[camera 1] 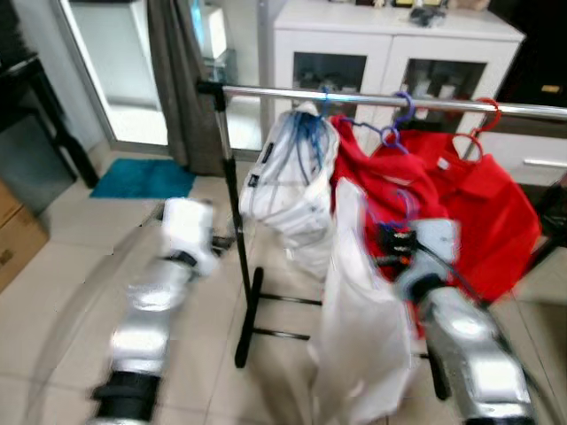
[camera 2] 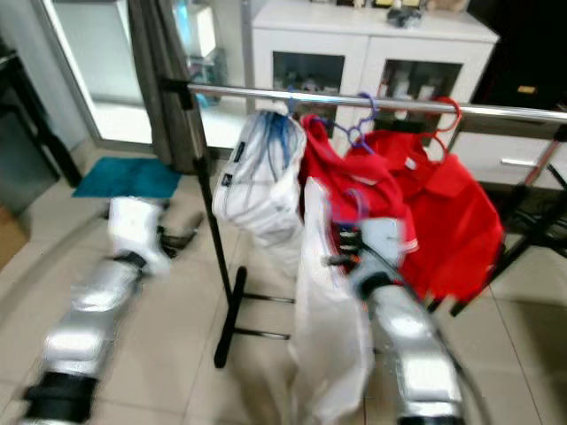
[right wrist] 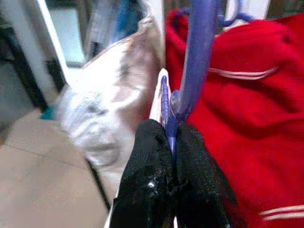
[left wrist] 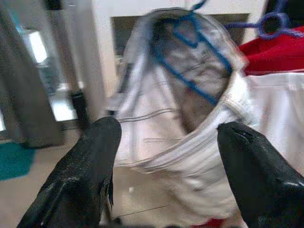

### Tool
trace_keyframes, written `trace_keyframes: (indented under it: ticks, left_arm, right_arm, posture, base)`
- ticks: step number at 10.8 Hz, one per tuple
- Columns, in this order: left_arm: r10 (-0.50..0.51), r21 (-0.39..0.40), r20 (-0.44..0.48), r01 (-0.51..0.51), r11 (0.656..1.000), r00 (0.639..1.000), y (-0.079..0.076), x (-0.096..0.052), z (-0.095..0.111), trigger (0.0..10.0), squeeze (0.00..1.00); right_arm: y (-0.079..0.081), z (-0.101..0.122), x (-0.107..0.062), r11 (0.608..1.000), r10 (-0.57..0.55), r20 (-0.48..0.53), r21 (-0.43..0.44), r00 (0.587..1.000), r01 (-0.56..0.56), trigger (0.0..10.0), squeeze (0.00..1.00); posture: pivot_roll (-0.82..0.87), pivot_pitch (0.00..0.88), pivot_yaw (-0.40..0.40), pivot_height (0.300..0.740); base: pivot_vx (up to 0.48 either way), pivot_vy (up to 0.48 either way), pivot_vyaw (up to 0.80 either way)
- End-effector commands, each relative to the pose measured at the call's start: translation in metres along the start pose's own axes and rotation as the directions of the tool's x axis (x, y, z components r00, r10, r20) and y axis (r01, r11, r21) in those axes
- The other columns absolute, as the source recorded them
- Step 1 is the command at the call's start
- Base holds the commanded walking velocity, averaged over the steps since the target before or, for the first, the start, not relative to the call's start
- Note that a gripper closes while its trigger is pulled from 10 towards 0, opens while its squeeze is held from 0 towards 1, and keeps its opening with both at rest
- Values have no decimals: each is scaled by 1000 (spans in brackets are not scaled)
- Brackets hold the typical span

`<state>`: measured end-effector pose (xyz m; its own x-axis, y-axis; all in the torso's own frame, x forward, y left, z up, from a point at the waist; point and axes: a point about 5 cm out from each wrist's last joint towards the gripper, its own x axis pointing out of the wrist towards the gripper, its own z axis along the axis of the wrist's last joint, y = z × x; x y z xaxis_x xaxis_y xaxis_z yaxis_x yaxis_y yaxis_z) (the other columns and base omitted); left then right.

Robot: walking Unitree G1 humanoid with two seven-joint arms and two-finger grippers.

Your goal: Hang hanger

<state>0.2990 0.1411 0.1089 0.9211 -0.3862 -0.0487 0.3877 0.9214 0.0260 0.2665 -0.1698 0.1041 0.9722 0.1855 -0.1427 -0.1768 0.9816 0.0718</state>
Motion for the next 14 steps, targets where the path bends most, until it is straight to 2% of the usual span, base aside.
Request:
trace_keyframes:
  ticks: [1, 5, 9, 10, 12, 14]
  left_arm:
    - [29, 10, 7, -29, 1000, 1000, 10, -3, 4, 10000, 0]
    - [11, 35, 2, -11, 999, 1000, 7, -1, 5, 10000, 0]
    - [20, 41, -1, -20, 999, 1000, 8, -2, 3, 10000, 0]
    - [-7, 48, 4, 7, 999, 1000, 6, -1, 3, 10000, 0]
    - [-174, 99, 2, 173, 980, 985, -4, -3, 5, 10000, 0]
    - [-248, 110, -12, 247, 963, 969, 1, 2, 11, 10000, 0]
  right_arm:
    - [4, 9, 2, 1000, 23, 43, -4, 999, -23, 10000, 0]
    - [1, 7, 0, 1000, 19, 47, -11, 999, -18, 10000, 0]
    - [3, 12, 9, 999, 4, 74, -33, 997, -2, 10000, 0]
    - [4, 18, 9, 999, -14, 108, -45, 994, 19, 10000, 0]
    - [4, 46, 10, 994, -53, 222, -83, 974, 73, 10000, 0]
    - [2, 58, 13, 989, -74, 267, -100, 961, 104, 10000, 0]
  posture:
    - [-174, 0, -8, 740]
    - [-174, 0, -9, 740]
    - [-170, 0, -26, 740]
    - [-173, 0, -29, 740]
    - [-174, 0, -29, 740]
    - [-168, 0, -27, 740]
  base:
    - [368, 0, 0]
    - [368, 0, 0]
    - [351, 0, 0]
    - [0, 0, 0]
    - [0, 0, 0]
    - [0, 0, 0]
